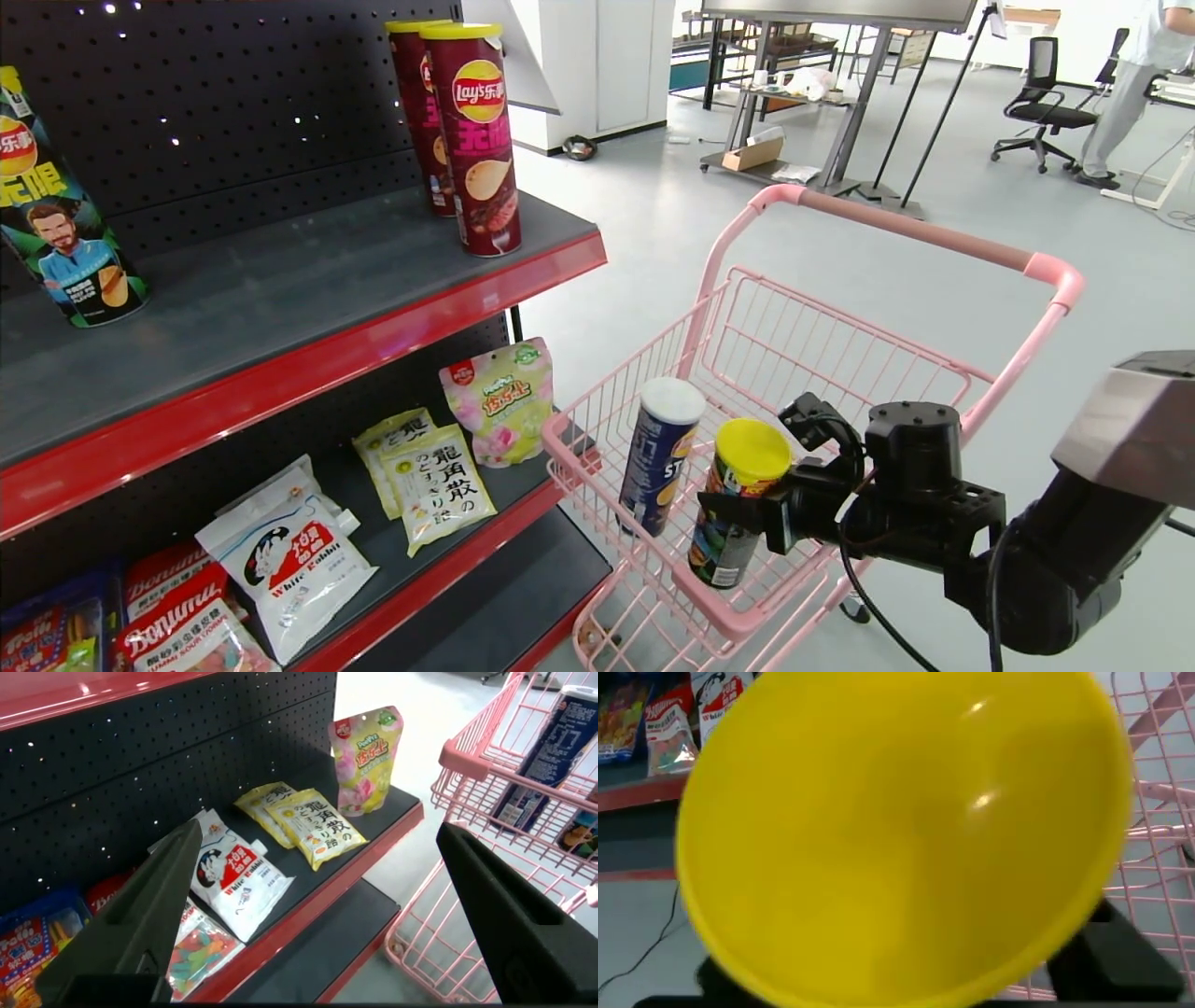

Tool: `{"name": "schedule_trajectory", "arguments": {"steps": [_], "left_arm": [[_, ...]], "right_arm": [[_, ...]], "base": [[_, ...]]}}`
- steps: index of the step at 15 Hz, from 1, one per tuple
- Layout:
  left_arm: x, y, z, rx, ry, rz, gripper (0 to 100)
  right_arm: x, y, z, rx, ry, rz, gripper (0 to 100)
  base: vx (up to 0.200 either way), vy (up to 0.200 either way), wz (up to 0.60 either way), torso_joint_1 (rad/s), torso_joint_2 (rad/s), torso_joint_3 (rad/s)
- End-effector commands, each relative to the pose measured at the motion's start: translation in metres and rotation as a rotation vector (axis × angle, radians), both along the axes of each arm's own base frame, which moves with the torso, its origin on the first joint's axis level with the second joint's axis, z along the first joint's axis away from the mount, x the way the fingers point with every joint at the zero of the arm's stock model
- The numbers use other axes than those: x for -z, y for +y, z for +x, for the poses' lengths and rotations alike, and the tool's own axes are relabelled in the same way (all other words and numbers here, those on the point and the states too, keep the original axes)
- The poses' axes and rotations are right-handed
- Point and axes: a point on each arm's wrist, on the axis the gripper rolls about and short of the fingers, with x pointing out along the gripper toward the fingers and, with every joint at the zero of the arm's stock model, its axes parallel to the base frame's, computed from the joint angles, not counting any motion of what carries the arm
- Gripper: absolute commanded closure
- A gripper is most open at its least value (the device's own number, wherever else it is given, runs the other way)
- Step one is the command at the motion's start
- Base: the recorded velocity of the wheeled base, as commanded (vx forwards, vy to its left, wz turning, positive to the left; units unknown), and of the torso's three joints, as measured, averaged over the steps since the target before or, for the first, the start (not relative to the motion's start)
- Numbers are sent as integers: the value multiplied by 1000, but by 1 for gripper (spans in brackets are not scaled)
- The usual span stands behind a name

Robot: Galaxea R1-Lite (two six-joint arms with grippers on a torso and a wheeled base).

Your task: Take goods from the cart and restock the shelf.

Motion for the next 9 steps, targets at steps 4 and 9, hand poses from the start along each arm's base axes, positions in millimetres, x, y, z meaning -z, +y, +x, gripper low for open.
{"name": "schedule_trajectory", "arguments": {"steps": [4, 9], "left_arm": [[0, 0, 0, 1, 0, 0, 0], [0, 0, 0, 1, 0, 0, 0]], "right_arm": [[8, 1, 4, 12, -22, 3, 100], [-73, -11, -21, 108, -239, 47, 100]], "base": [[0, 0, 0, 0, 0, 0], [0, 0, 0, 0, 0, 0]]}}
